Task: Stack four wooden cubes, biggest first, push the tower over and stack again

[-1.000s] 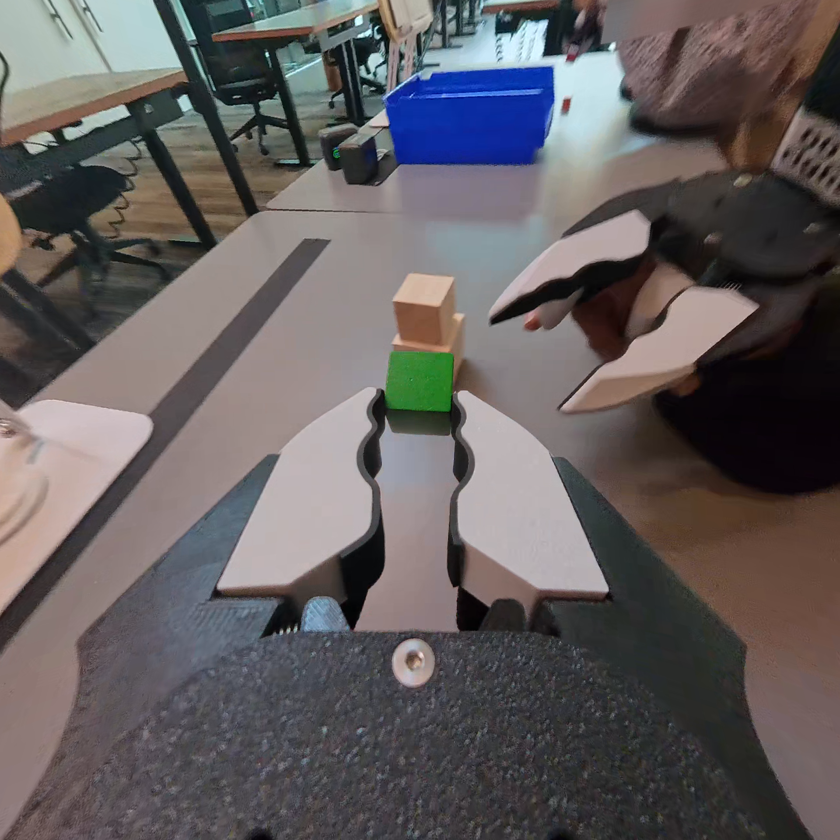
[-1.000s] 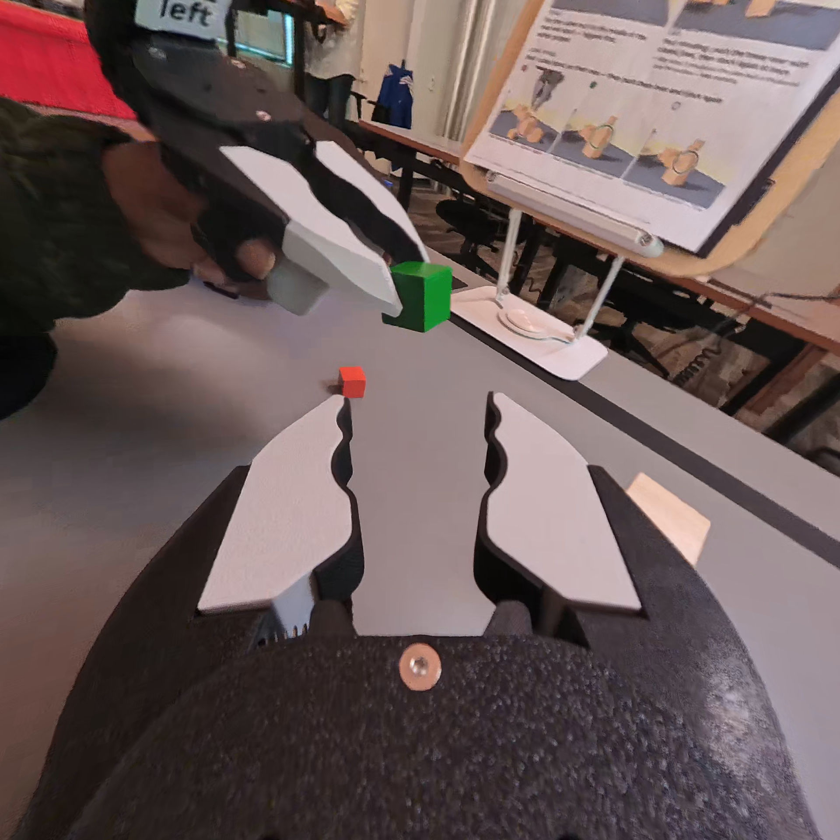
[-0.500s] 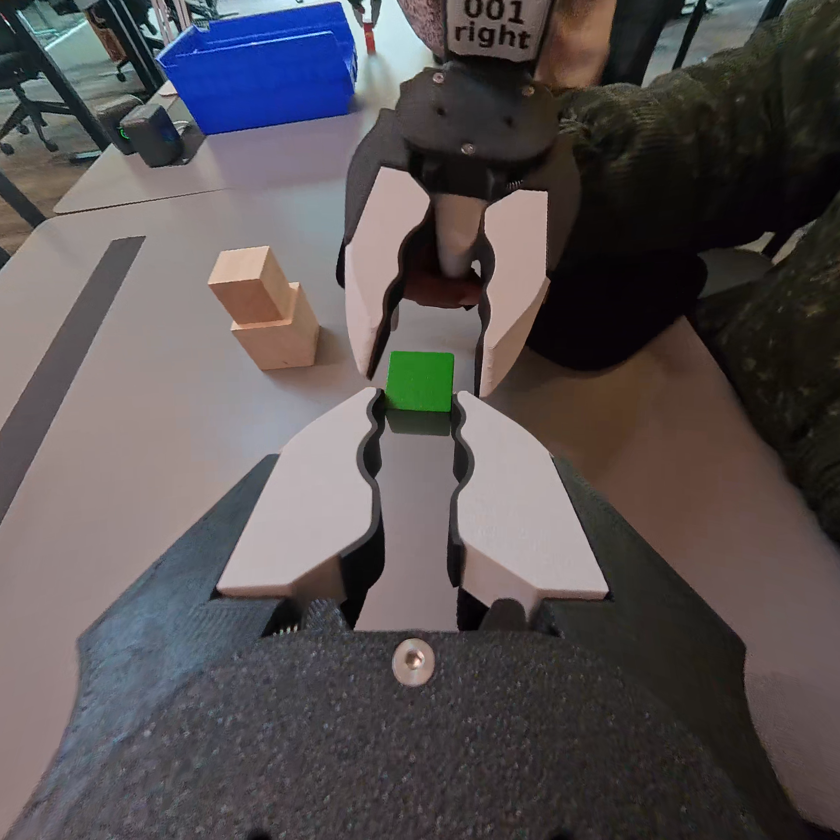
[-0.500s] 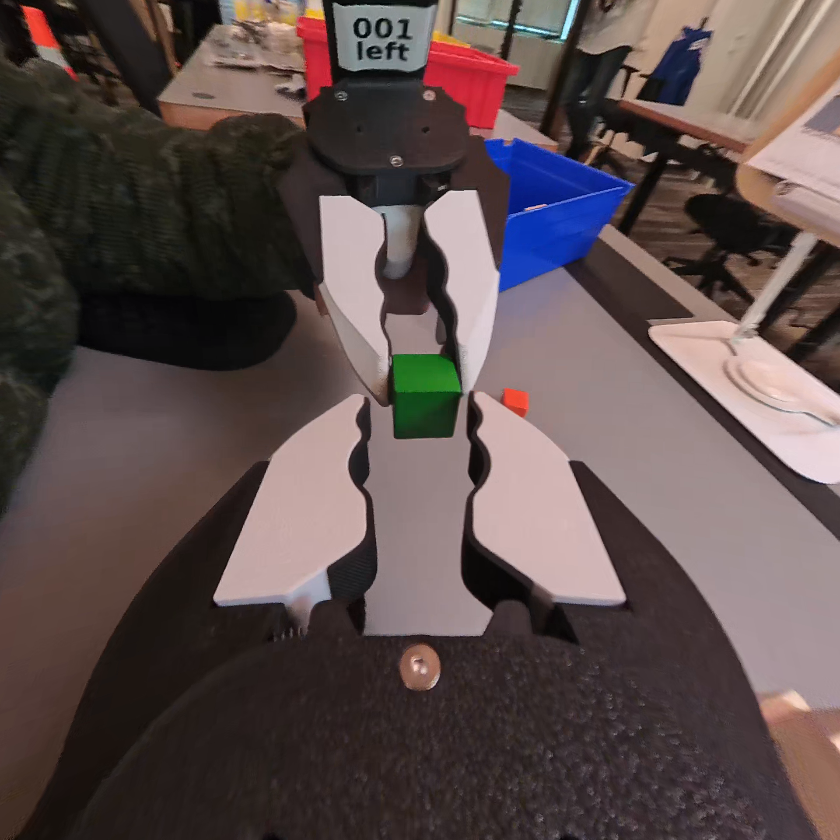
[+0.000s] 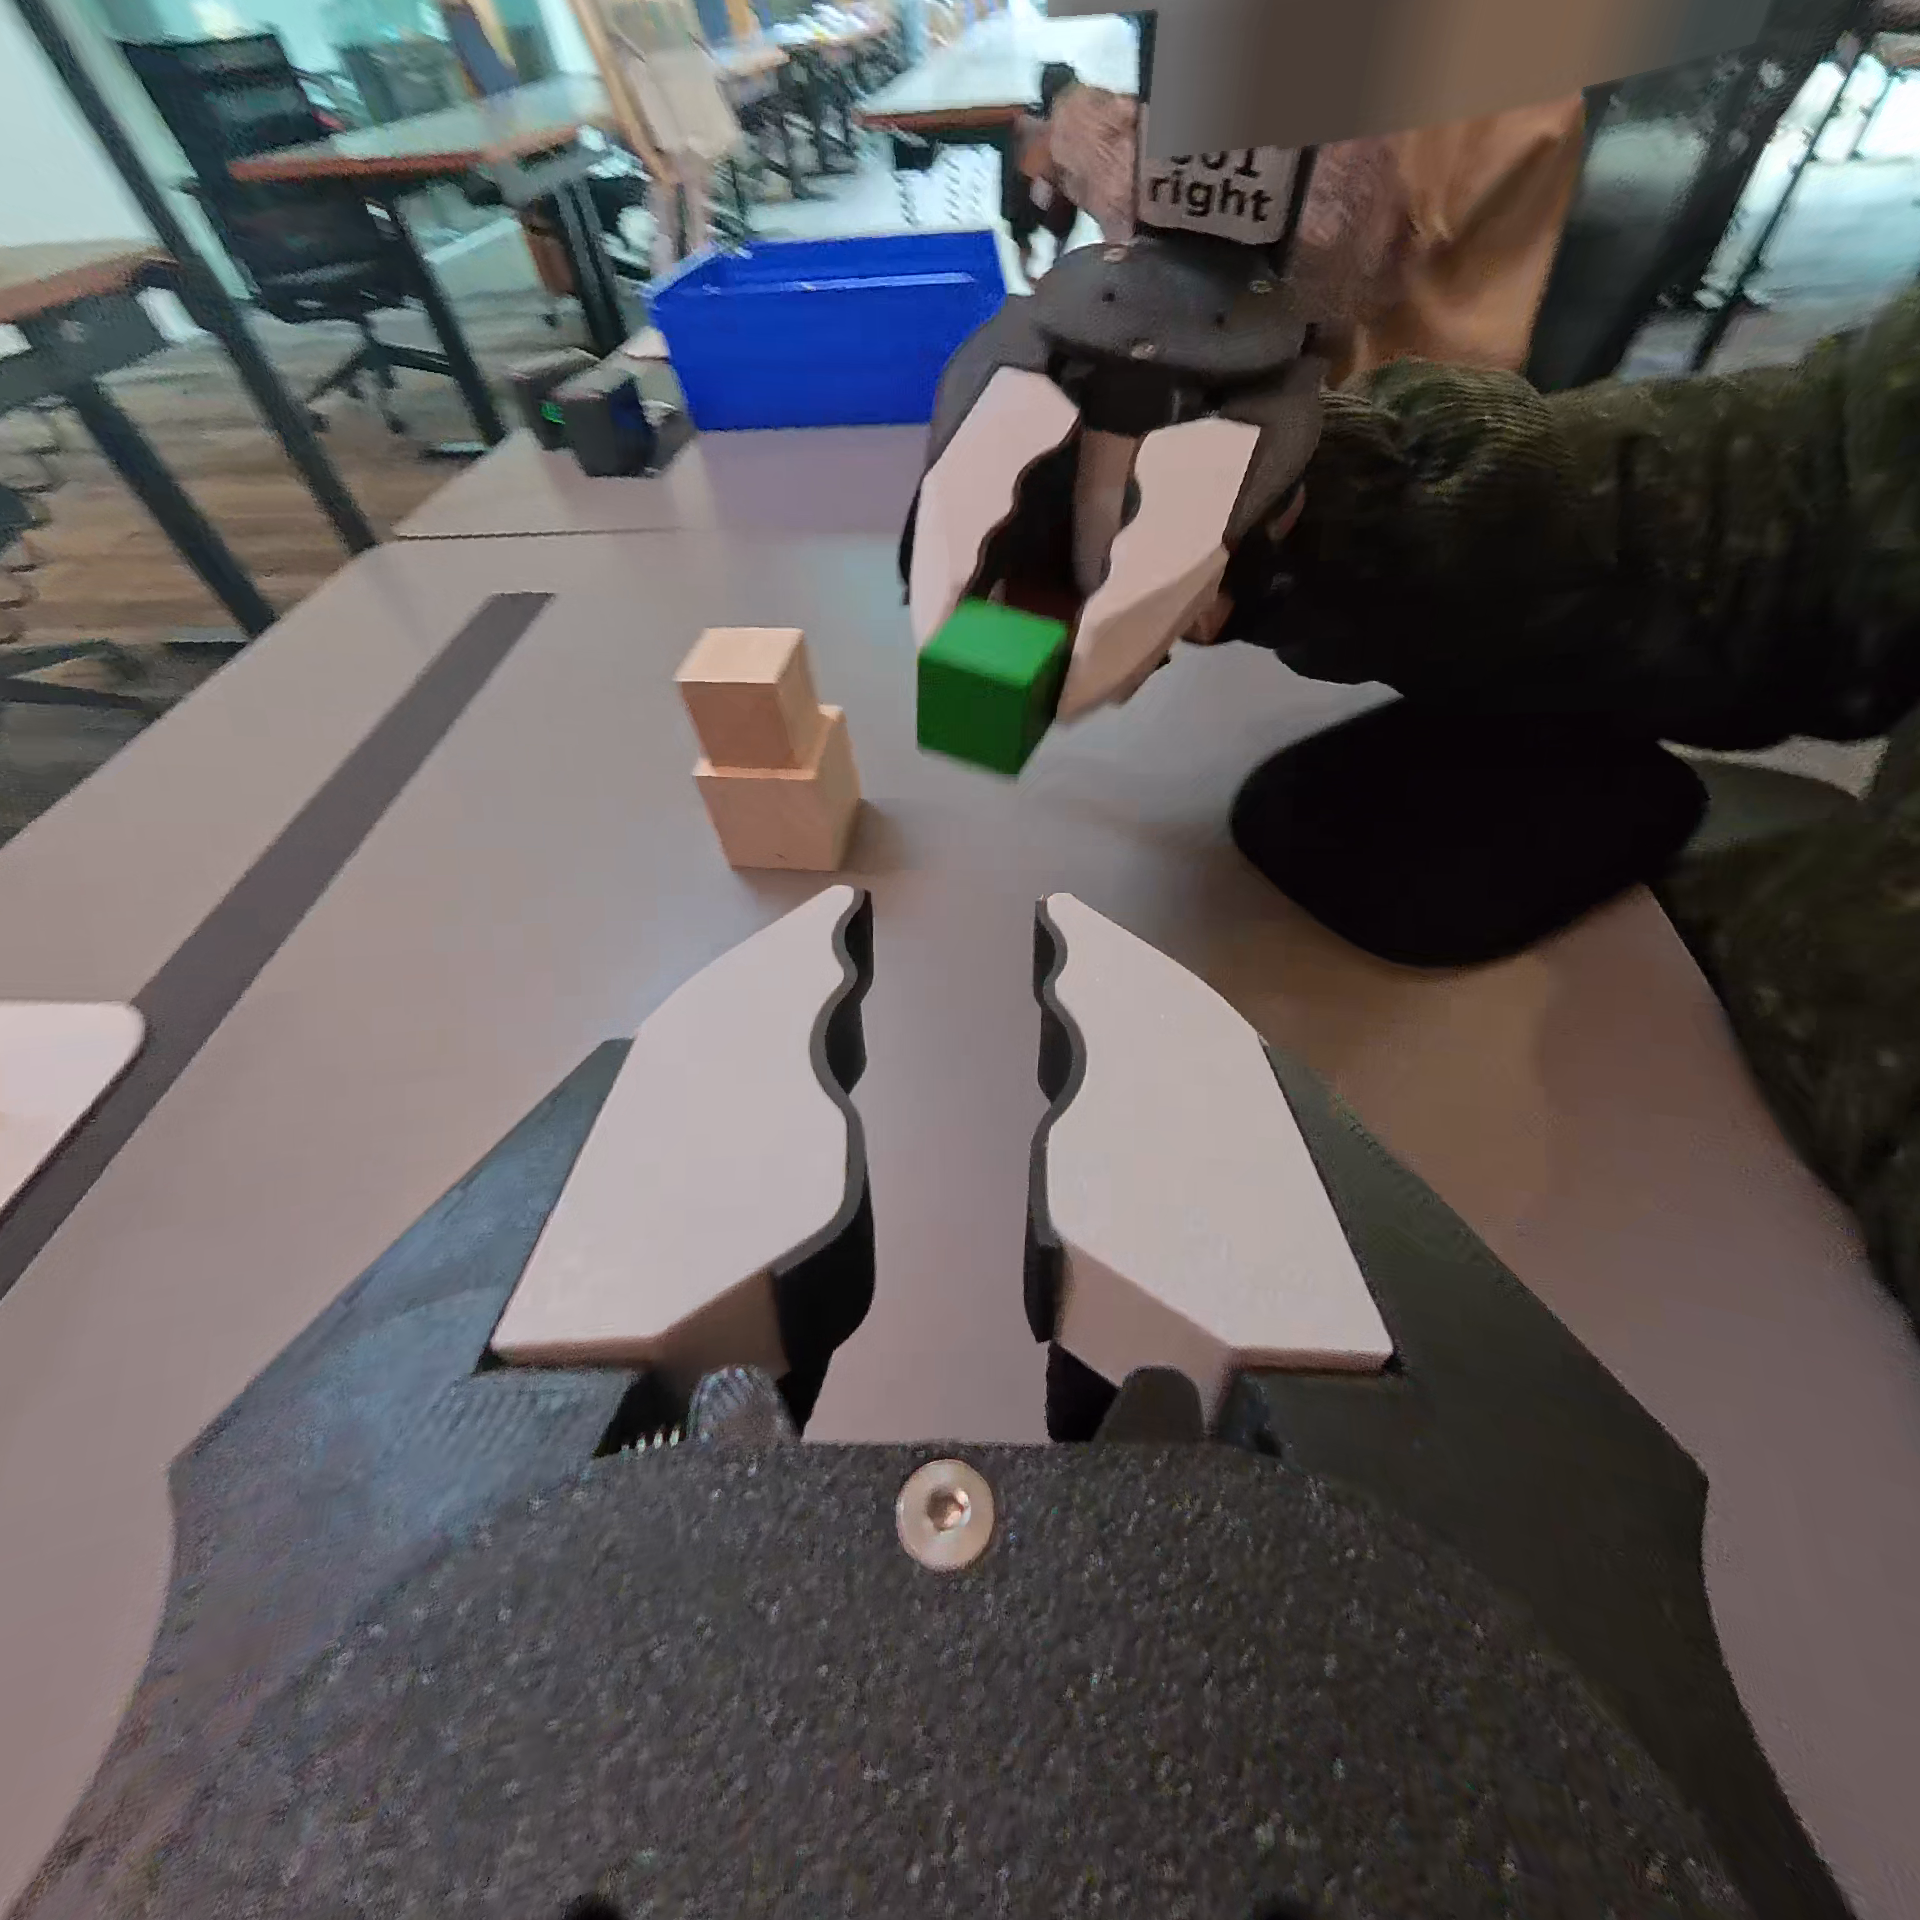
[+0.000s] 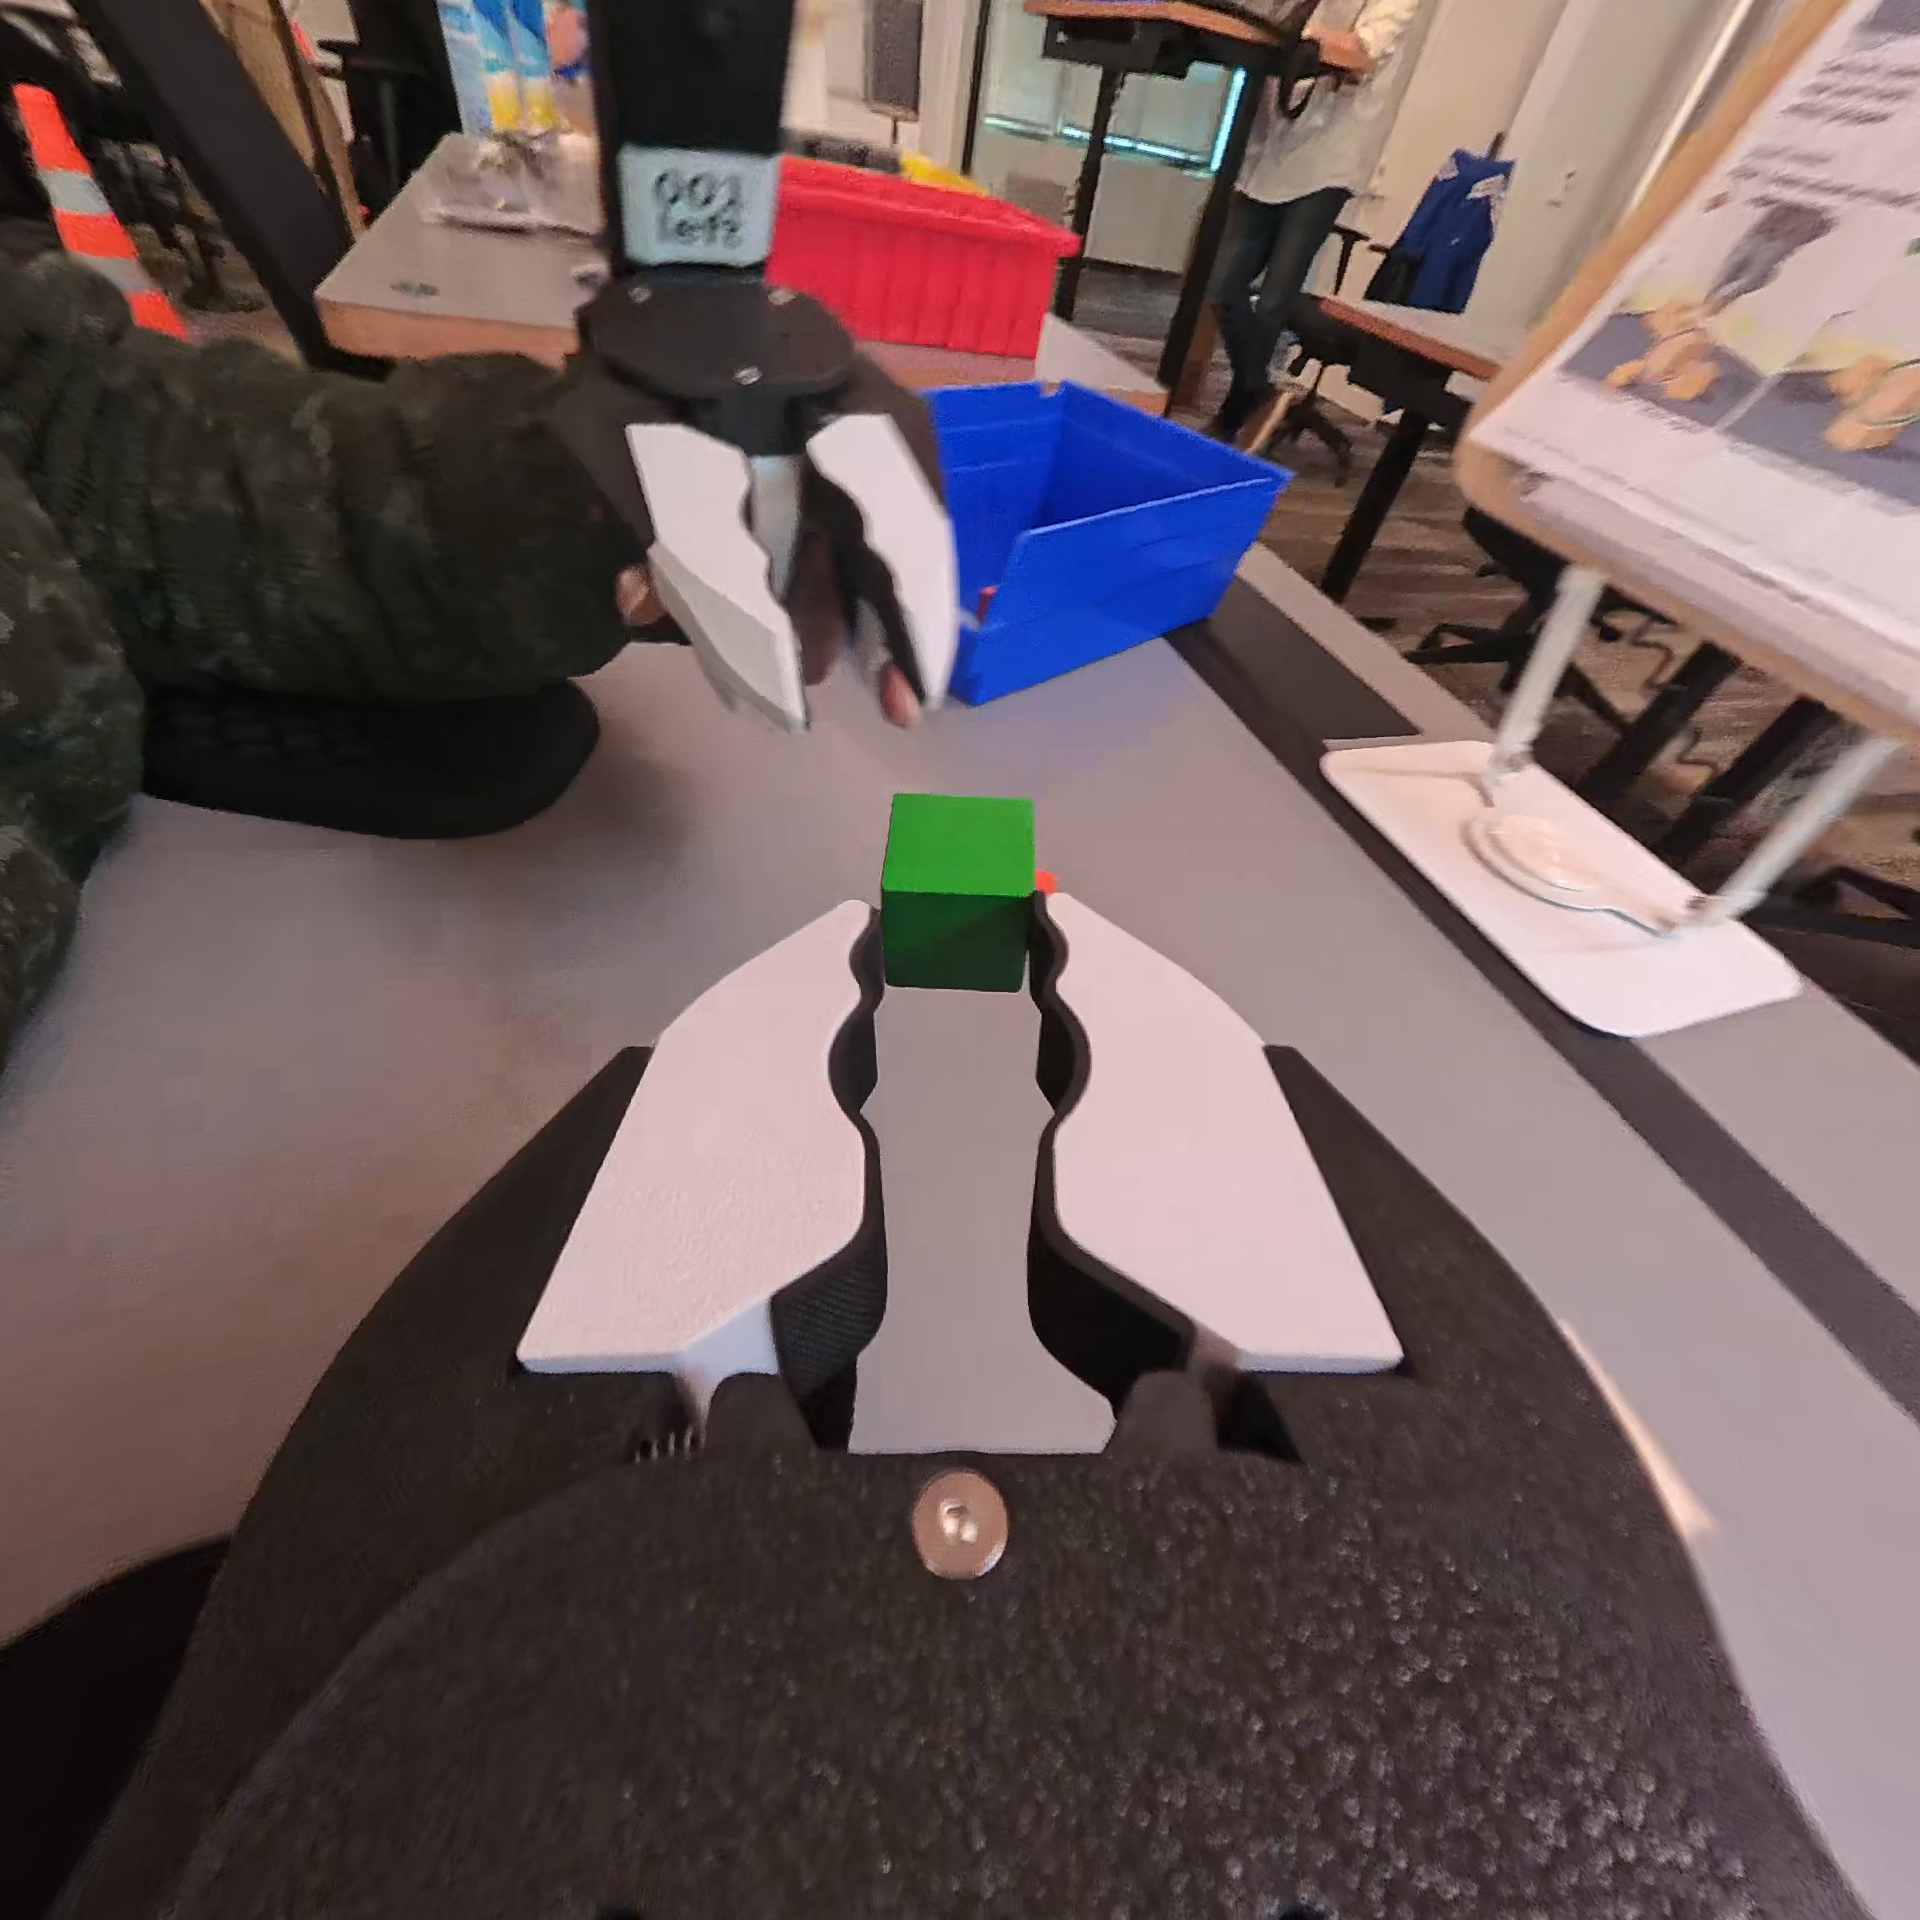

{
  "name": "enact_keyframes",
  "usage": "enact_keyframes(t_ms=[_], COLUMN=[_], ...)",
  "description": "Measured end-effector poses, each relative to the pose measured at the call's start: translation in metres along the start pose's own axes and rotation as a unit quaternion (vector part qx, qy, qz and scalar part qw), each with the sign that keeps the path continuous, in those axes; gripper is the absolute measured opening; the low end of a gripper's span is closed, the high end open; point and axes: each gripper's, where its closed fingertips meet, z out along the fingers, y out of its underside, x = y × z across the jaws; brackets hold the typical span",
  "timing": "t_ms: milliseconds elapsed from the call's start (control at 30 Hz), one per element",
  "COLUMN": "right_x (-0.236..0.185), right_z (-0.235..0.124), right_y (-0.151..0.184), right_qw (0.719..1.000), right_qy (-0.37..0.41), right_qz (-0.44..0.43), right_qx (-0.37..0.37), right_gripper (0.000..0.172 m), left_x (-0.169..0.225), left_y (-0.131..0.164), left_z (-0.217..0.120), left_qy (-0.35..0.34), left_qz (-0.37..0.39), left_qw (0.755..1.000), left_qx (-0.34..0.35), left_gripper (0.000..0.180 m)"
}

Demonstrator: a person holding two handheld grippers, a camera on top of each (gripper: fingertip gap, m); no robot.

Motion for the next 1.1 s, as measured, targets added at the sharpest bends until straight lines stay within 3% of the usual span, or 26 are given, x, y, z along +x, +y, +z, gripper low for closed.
enact_keyframes(t_ms=[200,300,533,1100], right_x=[0.075,0.1,0.119,0.12], right_z=[-0.054,-0.06,-0.061,-0.054], right_y=[0.009,0.028,0.06,0.08], right_qw=[0.999,0.999,0.997,0.991], right_qy=[-0.005,-0.015,-0.038,-0.089], right_qz=[0.028,0.038,0.05,0.058], right_qx=[-0.019,-0.02,-0.04,-0.083], right_gripper=[0.027,0.027,0.027,0.027], left_x=[-0.024,-0.038,-0.076,-0.088], left_y=[0.004,0.009,0.034,0.05], left_z=[-0.024,-0.032,-0.042,-0.044], left_qy=[-0.108,-0.159,-0.271,-0.29], left_qz=[-0.042,-0.046,-0.066,-0.079], left_qw=[0.99,0.982,0.957,0.951], left_qx=[0.075,0.089,0.079,0.073], left_gripper=[0.014,0.0,0.0,0.0])
